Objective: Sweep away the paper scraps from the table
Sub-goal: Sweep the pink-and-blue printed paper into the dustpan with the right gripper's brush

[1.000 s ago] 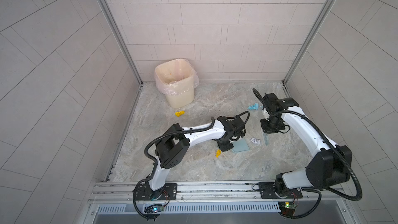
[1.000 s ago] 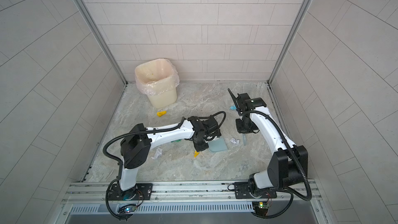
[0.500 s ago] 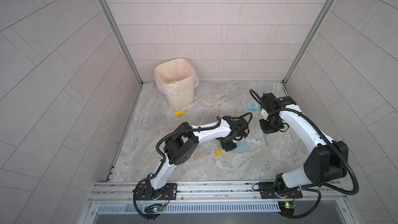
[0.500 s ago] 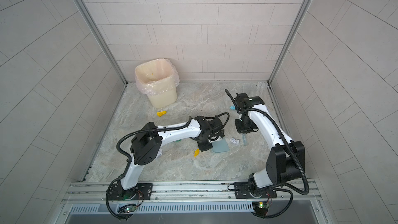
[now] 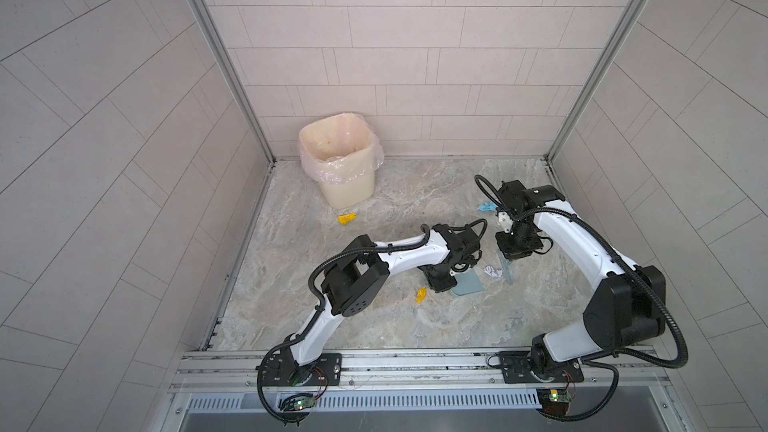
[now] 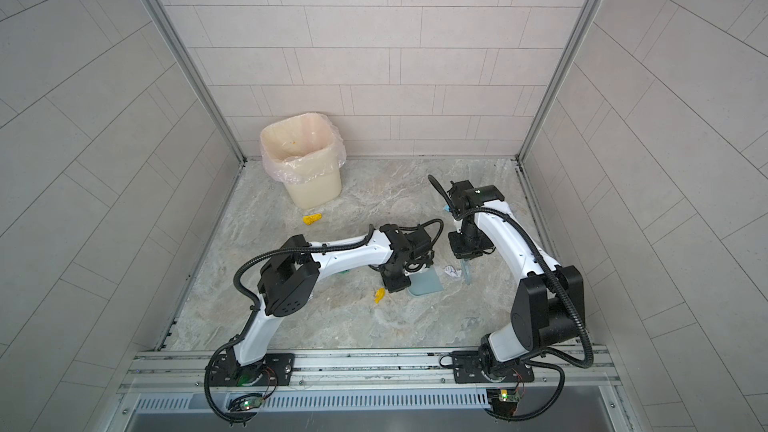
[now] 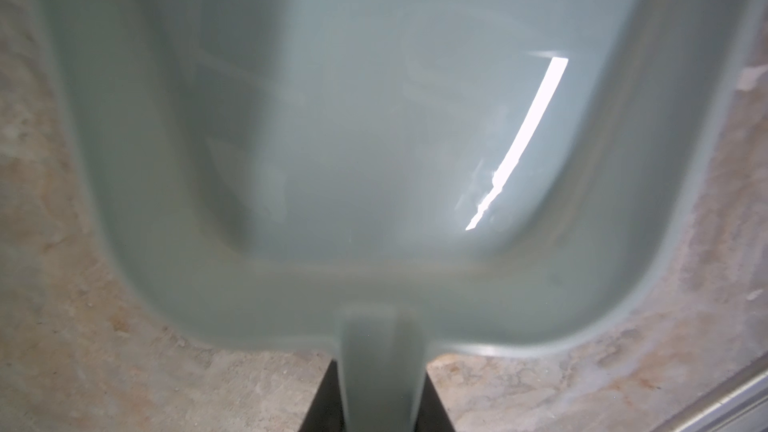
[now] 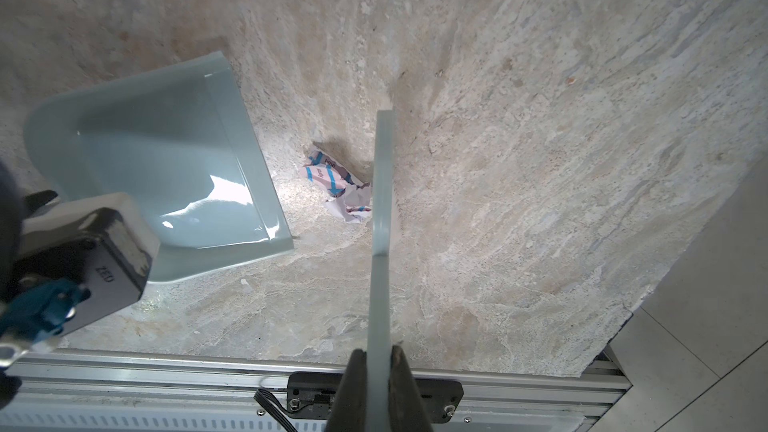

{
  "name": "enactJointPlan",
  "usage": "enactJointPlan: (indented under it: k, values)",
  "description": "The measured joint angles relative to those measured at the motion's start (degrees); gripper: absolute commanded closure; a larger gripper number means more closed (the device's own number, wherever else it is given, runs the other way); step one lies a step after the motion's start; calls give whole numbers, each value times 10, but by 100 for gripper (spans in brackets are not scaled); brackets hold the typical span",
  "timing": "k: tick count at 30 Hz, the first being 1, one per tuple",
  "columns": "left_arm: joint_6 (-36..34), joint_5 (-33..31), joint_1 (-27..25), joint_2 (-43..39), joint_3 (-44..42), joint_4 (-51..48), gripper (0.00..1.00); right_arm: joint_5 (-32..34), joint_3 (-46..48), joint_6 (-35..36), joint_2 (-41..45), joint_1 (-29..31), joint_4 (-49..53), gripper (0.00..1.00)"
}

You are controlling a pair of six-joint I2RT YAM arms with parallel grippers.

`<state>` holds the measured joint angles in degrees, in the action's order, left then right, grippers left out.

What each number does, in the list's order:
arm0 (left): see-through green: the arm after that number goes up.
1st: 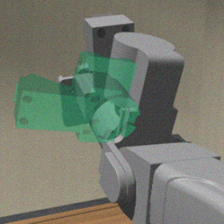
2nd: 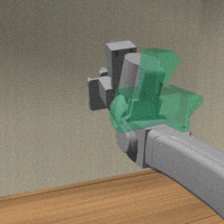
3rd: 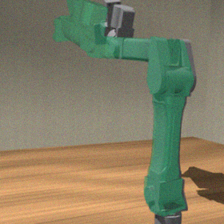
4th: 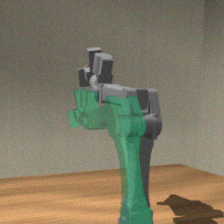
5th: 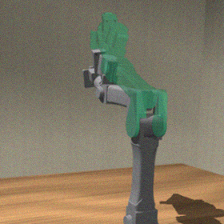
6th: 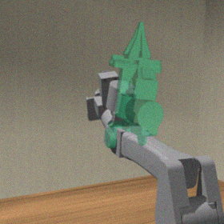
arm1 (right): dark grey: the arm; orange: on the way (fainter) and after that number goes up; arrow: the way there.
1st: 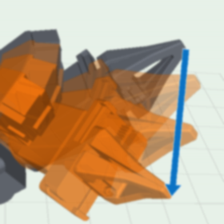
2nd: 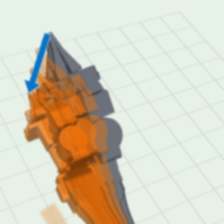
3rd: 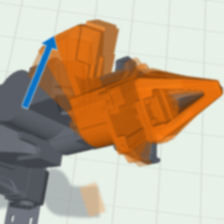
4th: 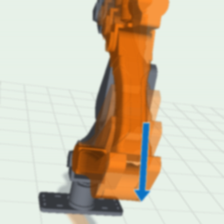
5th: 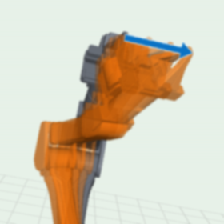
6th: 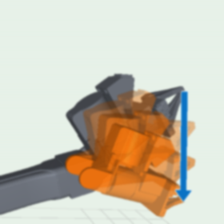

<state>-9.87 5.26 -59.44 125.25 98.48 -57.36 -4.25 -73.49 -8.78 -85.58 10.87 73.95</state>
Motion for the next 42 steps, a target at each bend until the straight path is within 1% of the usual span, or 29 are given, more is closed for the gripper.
enactJointPlan:
  k: [6, 15, 20, 23, 26, 33, 38, 42]
  values:
    - [0, -2, 0, 5, 7, -1, 100, -28, 0, 0, 0, 9, 0, 100]
    - [0, -2, 0, 7, 9, -2, 100, -134, -3, -6, 2, 30, -1, 100]
    - [3, -1, 1, 8, 10, -3, 100, -176, -3, -14, 9, 31, -1, 100]
    - [5, -1, 1, 8, 10, -3, 100, -184, -3, -17, 13, 26, 1, 100]
    - [5, -2, 1, 8, 10, -1, 100, -188, -4, -17, 18, 8, 5, 100]
    - [9, -2, 0, 8, 8, 11, 100, -176, -20, -5, 36, -68, 24, 100]
    - [12, -2, 0, 6, 4, 21, 100, -163, -22, -3, 49, -77, 28, 100]
    - [22, -2, 5, -13, -19, 31, 100, -154, -22, -3, 58, -100, 27, 100]
